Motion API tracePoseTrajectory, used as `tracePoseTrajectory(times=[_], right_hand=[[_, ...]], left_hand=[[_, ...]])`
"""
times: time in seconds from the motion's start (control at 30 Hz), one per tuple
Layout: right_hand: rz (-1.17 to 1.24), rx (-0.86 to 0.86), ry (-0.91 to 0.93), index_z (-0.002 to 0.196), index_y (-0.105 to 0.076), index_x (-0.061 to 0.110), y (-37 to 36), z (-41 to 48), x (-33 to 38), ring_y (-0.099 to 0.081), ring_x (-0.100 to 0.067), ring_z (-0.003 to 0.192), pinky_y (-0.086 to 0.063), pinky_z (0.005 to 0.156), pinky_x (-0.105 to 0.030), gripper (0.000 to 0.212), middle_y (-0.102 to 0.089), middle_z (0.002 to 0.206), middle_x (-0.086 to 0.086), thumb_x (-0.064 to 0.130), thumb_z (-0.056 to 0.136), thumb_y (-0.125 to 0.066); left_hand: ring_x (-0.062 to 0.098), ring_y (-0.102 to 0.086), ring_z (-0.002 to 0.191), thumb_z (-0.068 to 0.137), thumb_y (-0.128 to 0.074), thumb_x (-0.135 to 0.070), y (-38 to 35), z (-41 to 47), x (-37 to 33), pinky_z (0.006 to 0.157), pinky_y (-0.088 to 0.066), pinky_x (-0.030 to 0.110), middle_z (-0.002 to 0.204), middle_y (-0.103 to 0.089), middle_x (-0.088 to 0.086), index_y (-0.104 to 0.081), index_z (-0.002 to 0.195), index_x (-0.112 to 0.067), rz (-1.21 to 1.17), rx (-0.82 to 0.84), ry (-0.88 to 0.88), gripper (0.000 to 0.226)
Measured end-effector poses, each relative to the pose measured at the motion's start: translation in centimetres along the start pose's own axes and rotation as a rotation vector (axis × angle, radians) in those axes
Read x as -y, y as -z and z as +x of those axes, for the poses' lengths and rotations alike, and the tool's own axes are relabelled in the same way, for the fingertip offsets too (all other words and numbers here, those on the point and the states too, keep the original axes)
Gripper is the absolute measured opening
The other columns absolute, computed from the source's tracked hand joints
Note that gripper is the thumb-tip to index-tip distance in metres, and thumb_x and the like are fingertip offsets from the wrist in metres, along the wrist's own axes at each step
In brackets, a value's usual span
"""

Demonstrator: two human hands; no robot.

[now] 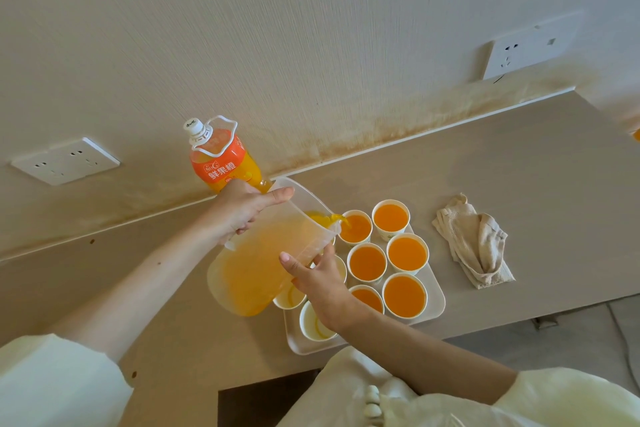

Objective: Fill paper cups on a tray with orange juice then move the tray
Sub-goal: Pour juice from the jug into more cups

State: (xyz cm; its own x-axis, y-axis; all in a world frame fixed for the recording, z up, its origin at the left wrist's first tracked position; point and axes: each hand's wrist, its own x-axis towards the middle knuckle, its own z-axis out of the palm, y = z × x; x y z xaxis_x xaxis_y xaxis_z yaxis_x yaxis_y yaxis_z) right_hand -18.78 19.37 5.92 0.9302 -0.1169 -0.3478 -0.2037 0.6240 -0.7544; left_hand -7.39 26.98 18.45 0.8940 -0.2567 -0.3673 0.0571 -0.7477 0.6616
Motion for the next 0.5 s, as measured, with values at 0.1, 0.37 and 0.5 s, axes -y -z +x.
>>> tracePoseTrajectory(times=[0.1, 0.37, 0.5], right_hand=[[-0.012, 0.004, -0.009, 0.127, -0.035, 0.032, 0.1, -0.1, 0.1, -0.060, -0.017, 0.113, -0.050, 0.100, -0.044, 0.069, -0.060, 0.120, 0.003, 0.020, 0.075, -0.080], [-0.044, 0.013, -0.015, 0.134, -0.031, 0.029, 0.4, -0.2, 0.6, -0.059, -0.016, 0.114, -0.050, 0.101, -0.041, 0.074, -0.059, 0.122, 0.005, 0.019, 0.078, -0.079], [-0.078, 0.008, 0.008, 0.137, -0.028, 0.029, 0.6, -0.1, 1.2, -0.058, -0.012, 0.112, -0.052, 0.096, -0.033, 0.080, -0.057, 0.122, 0.006, 0.019, 0.077, -0.080]], left_hand=[[0.013, -0.021, 0.037, 0.051, -0.069, -0.066, -0.1, 0.0, 0.0, 0.045, -0.023, 0.026, 0.046, -0.024, 0.000, -0.027, 0.054, -0.020, -0.016, 0.002, -0.007, 0.062], [0.014, -0.022, 0.038, 0.061, -0.070, -0.061, -0.1, 0.0, 0.2, 0.046, -0.024, 0.026, 0.047, -0.026, 0.002, -0.030, 0.054, -0.018, -0.045, -0.005, -0.025, 0.060], [0.015, -0.023, 0.038, 0.056, -0.068, -0.065, 0.0, -0.2, 0.3, 0.047, -0.024, 0.026, 0.043, -0.026, 0.000, -0.030, 0.053, -0.017, -0.072, -0.010, -0.045, 0.060]])
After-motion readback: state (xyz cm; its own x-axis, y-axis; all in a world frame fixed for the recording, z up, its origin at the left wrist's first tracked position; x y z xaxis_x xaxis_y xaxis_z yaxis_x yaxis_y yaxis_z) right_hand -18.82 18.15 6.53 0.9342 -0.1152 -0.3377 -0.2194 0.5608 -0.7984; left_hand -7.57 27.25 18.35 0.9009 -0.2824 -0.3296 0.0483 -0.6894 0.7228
